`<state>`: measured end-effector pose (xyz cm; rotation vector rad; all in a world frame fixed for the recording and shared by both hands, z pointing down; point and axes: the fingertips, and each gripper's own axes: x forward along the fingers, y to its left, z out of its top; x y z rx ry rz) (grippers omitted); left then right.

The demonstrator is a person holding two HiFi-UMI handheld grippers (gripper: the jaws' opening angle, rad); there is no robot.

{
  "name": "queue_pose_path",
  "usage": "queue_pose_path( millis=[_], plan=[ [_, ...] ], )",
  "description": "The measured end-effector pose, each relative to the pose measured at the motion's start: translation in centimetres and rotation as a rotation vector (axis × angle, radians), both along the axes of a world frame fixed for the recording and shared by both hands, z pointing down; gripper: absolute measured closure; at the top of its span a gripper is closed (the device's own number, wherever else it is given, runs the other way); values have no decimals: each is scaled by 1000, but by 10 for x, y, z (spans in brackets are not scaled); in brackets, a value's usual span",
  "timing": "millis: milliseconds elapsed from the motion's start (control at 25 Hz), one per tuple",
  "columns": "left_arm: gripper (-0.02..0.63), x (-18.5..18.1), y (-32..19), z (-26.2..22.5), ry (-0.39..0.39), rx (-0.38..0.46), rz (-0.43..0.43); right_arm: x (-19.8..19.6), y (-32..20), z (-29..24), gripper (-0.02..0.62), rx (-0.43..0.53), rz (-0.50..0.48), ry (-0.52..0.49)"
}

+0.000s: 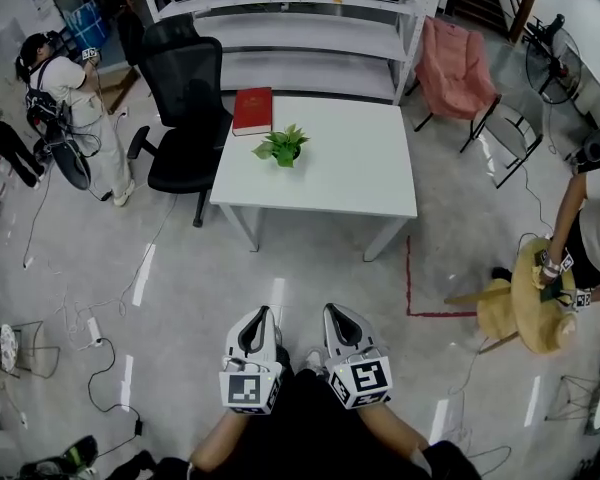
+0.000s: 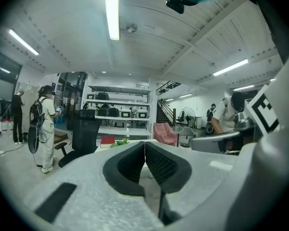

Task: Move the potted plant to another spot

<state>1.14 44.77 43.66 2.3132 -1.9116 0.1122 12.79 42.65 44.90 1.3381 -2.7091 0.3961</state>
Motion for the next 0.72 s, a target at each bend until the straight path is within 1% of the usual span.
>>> queue_pose_path(
  millis=[320,560,720],
  plan=[
    [589,-3,-24,8,8,2,-16,-5,-24,12,584,-14,-22,3],
    [589,-18,-71,12,20,-6,-6,-22,-65,16,584,-23,-18,18],
    [589,-31,-109,10,32,14,11,-34,-99,17,584,-23,-2,28]
  ],
)
